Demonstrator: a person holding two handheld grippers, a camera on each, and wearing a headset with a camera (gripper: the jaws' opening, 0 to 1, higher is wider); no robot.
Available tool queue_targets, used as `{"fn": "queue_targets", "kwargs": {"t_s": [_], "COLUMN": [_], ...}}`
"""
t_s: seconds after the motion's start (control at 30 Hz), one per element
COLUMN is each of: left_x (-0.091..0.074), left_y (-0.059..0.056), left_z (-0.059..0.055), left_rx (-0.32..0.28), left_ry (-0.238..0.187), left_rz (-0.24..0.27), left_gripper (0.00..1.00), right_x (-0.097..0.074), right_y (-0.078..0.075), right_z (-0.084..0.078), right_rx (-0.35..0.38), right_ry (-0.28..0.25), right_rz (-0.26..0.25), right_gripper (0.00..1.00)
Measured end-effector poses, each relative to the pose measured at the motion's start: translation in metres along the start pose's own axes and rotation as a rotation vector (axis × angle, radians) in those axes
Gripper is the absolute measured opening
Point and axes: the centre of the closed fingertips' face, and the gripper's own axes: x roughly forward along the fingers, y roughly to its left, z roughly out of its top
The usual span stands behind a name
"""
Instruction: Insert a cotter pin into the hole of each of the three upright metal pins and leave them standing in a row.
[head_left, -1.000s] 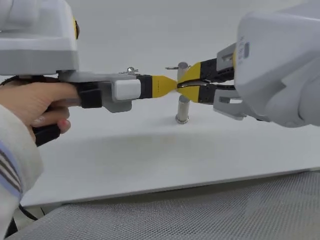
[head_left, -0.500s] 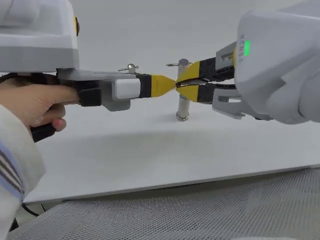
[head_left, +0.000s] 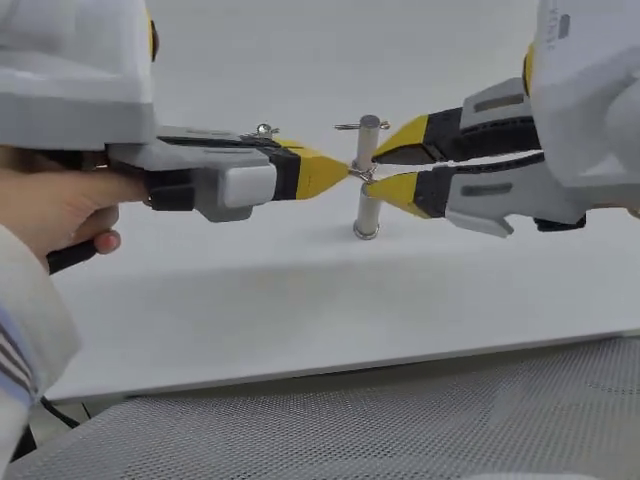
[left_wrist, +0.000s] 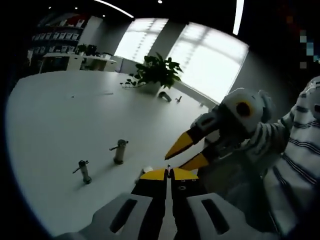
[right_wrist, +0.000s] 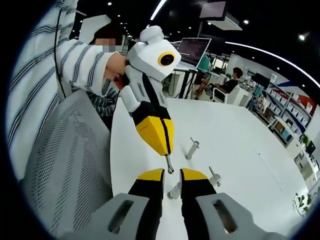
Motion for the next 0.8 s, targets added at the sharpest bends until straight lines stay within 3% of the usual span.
{"fn": "queue_targets", "kwargs": {"t_s": [0.03,0.07,0.13,0.27,0.37,0.6,0.8], "left_x": [0.000,0.001,0.002,0.001,0.001,0.001,0.001], "left_y": [-0.002,0.004,0.000,-0.003,-0.009,-0.016,-0.020], "left_z": [-0.001,-0.004,-0.003,0.003,0.001,-0.001,-0.004], "left_rx": [0.026,0.045,0.076,0.118,0.236,0.309,0.366], "left_ry": [0.010,0.022,0.026,-0.003,0.017,0.033,0.055], "left_rz": [-0.006,-0.008,-0.018,-0.048,-0.065,-0.093,-0.121], "left_gripper": [0.00,0.00,0.00,0.00,0.00,0.00,0.00], "right_x": [0.001,0.002,0.003,0.005,0.004,0.003,0.000], "right_y": [0.000,0.000,0.002,0.007,0.007,0.017,0.028], "right_z": [-0.001,-0.001,-0.004,-0.008,-0.010,-0.008,-0.006], "right_rx": [0.018,0.026,0.052,0.099,0.128,0.178,0.174], "right_ry": [-0.001,-0.004,-0.005,-0.008,-0.016,-0.038,-0.033], "right_rz": [0.010,0.012,0.029,0.058,0.057,0.103,0.154], "right_gripper": [0.07,0.07,0.07,0.09,0.07,0.04,0.00]}}
